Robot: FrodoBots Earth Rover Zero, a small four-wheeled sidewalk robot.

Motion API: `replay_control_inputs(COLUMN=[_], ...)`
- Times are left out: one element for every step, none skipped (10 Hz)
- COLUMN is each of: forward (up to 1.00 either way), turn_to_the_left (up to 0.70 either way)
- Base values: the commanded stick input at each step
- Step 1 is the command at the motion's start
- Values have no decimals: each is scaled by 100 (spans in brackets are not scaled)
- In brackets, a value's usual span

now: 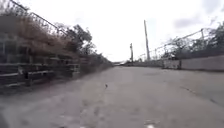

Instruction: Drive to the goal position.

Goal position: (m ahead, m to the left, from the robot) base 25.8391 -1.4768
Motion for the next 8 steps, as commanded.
replay_control_inputs(forward=[70, 70, 70, 70, 70, 70, 70, 70], turn_to_the_left=[0, 0, 0, 0, 0, 0, 0, 0])
